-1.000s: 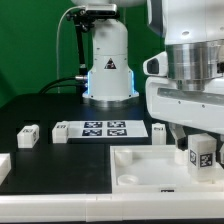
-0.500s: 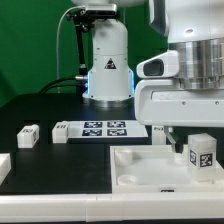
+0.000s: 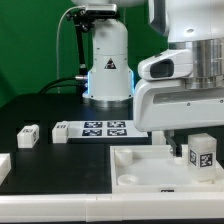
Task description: Assemble one leg
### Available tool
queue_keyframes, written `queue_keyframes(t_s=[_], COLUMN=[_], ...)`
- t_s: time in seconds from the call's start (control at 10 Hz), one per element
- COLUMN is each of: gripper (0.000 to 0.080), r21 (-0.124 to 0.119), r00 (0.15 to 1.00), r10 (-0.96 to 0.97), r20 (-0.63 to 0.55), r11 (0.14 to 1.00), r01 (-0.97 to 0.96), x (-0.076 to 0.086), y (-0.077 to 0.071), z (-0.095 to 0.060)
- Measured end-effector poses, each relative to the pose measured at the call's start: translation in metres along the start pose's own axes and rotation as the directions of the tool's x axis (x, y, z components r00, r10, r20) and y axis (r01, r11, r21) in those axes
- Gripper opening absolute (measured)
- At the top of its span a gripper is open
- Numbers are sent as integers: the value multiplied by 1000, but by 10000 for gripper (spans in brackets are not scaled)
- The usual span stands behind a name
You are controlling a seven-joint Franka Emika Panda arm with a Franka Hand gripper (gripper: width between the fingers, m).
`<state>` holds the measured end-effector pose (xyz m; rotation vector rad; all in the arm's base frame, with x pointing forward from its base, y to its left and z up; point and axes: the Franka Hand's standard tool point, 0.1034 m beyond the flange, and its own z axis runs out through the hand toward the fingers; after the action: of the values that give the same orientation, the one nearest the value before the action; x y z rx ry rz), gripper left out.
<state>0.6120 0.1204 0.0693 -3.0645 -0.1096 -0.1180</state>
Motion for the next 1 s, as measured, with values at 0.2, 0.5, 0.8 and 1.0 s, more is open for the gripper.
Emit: queue_keyframes(t_s=[0.2, 0.5, 0.8, 1.0], gripper=[649, 386, 288, 288], r21=[-2, -2, 1, 2], r00=[999, 1000, 987, 914], r10=[-33, 0, 161, 405], r20=[1, 1, 1, 1], r11=[999, 1000, 987, 914], r01=[33, 0, -161, -405], x=[0, 0, 0, 0], y=[1, 1, 1, 2], z=[0, 1, 1, 0])
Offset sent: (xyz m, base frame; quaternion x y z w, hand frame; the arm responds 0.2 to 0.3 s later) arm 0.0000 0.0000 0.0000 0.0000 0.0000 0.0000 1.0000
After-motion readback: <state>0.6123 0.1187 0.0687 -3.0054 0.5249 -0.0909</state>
